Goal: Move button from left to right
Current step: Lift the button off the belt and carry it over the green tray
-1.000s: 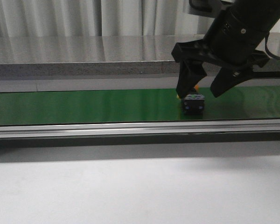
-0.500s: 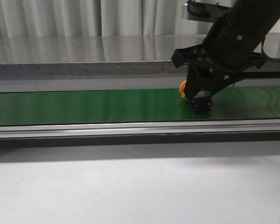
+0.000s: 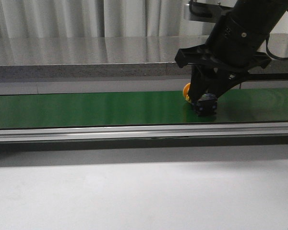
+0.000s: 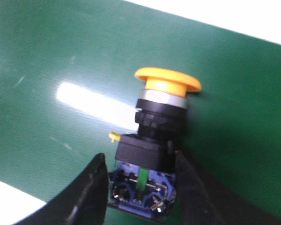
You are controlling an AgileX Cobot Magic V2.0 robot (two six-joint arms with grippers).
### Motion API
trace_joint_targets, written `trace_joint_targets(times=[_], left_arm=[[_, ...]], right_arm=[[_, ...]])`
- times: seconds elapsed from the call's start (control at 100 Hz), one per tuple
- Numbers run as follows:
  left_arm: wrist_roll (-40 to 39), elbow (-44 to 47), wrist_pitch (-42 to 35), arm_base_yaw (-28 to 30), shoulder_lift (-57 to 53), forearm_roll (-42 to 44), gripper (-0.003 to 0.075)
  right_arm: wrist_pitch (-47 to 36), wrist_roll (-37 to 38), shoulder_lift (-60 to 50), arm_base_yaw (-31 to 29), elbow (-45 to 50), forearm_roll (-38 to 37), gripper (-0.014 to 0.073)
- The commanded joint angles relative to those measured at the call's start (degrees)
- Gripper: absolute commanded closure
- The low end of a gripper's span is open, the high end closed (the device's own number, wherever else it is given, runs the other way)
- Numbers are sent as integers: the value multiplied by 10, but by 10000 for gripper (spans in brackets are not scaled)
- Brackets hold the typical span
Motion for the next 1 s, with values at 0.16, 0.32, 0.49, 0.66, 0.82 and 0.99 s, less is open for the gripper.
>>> trace_joint_targets(times=[0.16,0.32,0.49,0.66,0.82,0.99], left_arm=[[-2,-16,-42,-6,4,-6,739],[-2,-16,-42,-6,4,-6,739],[-2,-16,-42,-6,4,-6,739],[-2,-16,-42,-6,4,-6,739],[-2,-16,-42,-6,4,-6,739],[-2,-16,-42,-6,4,-6,739]], right_arm=[[32,-4,-38,0,-60,-8,337],[43,-4,-73,-23,-64,-15,337],[69,-4,-101,-80,-64,-34,337],[88,-4,-112,-163,-64,-39,337],[93,-4,-113,-244,-64,-39,337],[93,-4,-113,-326,-64,-45,337]])
